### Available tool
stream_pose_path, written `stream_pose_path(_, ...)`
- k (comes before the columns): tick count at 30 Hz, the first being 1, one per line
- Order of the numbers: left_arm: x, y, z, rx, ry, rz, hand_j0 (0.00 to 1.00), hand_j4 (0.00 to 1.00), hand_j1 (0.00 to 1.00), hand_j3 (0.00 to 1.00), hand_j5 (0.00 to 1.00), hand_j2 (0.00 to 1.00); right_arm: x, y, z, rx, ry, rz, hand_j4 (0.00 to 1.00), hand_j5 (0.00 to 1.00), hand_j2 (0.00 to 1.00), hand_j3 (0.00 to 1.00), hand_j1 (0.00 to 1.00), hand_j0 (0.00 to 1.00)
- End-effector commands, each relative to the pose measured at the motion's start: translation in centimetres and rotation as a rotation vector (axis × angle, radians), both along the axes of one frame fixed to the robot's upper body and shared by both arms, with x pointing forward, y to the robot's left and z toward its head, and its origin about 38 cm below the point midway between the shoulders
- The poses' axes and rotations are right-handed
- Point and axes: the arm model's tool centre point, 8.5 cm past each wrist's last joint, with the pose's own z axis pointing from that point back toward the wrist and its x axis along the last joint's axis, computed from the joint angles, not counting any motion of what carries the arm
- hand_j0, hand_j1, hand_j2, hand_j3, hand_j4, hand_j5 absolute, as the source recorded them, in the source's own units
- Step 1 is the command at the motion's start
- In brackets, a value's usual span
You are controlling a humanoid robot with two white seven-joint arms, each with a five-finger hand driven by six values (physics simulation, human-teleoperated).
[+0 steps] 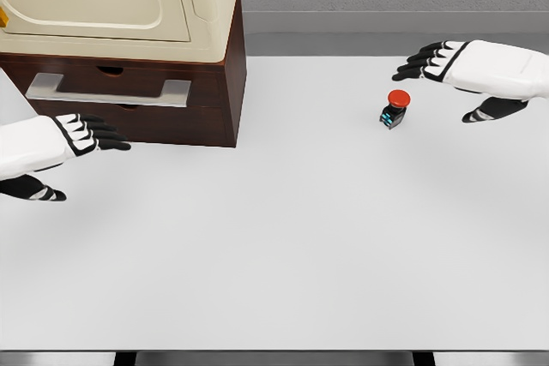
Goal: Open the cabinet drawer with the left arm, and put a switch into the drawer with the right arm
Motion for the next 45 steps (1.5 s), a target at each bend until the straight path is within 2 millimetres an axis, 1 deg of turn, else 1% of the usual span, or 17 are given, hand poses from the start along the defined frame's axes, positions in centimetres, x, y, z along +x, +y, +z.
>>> stream_pose_path(1,0.0,0.0,0.0,-0.003,0.004,0.001,1.00,1.00,1.00,1.00,1.00,1.00,-0.1,0.1,0.1,0.003,-0.001,0.003,1.00,1.00,1.00,1.00,1.00,1.00)
stream_pose_path(3,0.1,0.0,0.3,-0.003,-0.002,0.000,1.00,1.00,1.00,1.00,1.00,1.00,0.2,-0.3,0.5,0.009,-0.007,-0.010,1.00,1.00,1.00,1.00,1.00,1.00)
stream_pose_path(5,0.4,-0.4,0.7,-0.013,-0.012,-0.009,1.00,1.00,1.00,1.00,1.00,1.00,2.0,-3.7,2.1,0.019,-0.027,-0.122,1.00,1.00,1.00,1.00,1.00,1.00)
stream_pose_path(6,0.6,-0.6,1.2,-0.040,-0.013,-0.011,1.00,1.00,1.00,1.00,1.00,1.00,2.9,-5.3,1.5,0.035,-0.001,-0.177,1.00,1.00,1.00,1.00,1.00,1.00)
stream_pose_path(7,0.9,-0.7,2.5,-0.090,-0.024,-0.006,1.00,1.00,1.00,1.00,1.00,1.00,3.0,-4.4,0.8,0.006,0.010,-0.158,1.00,1.00,1.00,1.00,1.00,1.00)
stream_pose_path(8,1.2,-0.8,4.0,-0.147,-0.035,-0.002,1.00,1.00,1.00,1.00,1.00,1.00,3.7,-1.9,-0.1,0.039,0.022,-0.105,1.00,1.00,1.00,1.00,1.00,1.00)
stream_pose_path(9,1.4,-0.7,5.2,-0.186,-0.037,0.005,1.00,1.00,1.00,1.00,1.00,1.00,4.0,-0.8,-0.7,0.042,0.032,-0.086,1.00,1.00,1.00,1.00,1.00,1.00)
stream_pose_path(12,1.0,1.0,8.0,-0.197,-0.041,0.045,1.00,1.00,1.00,1.00,1.00,1.00,4.4,0.3,-1.6,-0.011,0.028,-0.071,1.00,1.00,1.00,1.00,1.00,1.00)
stream_pose_path(16,0.4,0.9,5.7,-0.083,0.089,0.018,1.00,1.00,1.00,1.00,1.00,1.00,5.0,1.2,-2.2,-0.006,0.032,-0.068,1.00,1.00,1.00,1.00,1.00,1.00)
stream_pose_path(17,0.8,-0.3,5.8,-0.171,0.109,-0.011,1.00,1.00,1.00,1.00,1.00,1.00,5.2,1.8,-2.9,-0.007,0.045,-0.059,1.00,1.00,1.00,1.00,1.00,1.00)
stream_pose_path(19,0.1,-1.1,5.1,-0.259,0.317,-0.082,1.00,1.00,1.00,1.00,1.00,1.00,5.8,1.6,-4.0,-0.023,0.059,-0.083,1.00,1.00,1.00,1.00,1.00,1.00)
stream_pose_path(20,0.5,-1.3,6.0,-0.367,0.352,-0.071,1.00,1.00,1.00,1.00,1.00,1.00,6.6,1.5,-3.9,-0.015,0.063,-0.101,1.00,1.00,1.00,1.00,1.00,1.00)
stream_pose_path(22,2.0,-0.7,6.0,-0.506,0.521,0.118,1.00,1.00,1.00,1.00,1.00,1.00,7.0,1.7,-4.0,-0.026,0.058,-0.108,1.00,1.00,1.00,1.00,1.00,1.00)
stream_pose_path(30,2.3,-0.2,4.2,-0.379,0.541,0.215,0.96,0.96,0.96,0.96,0.96,0.96,7.4,2.5,-6.3,-0.065,0.102,-0.106,1.00,1.00,1.00,1.00,1.00,1.00)
stream_pose_path(38,2.8,0.2,5.4,-0.358,0.517,0.258,0.96,0.96,0.96,0.96,0.96,0.96,7.9,2.8,-8.2,-0.113,0.131,-0.122,1.00,1.00,1.00,1.00,1.00,1.00)
stream_pose_path(42,3.7,1.0,5.3,-0.373,0.534,0.397,0.97,0.97,0.97,0.97,0.97,0.97,8.4,2.8,-8.1,-0.106,0.132,-0.132,1.00,1.00,1.00,1.00,1.00,1.00)
stream_pose_path(45,3.9,0.9,5.3,-0.376,0.533,0.402,0.97,0.97,0.97,0.97,0.97,0.97,9.1,2.7,-8.2,-0.095,0.143,-0.149,1.00,1.00,1.00,1.00,1.00,1.00)
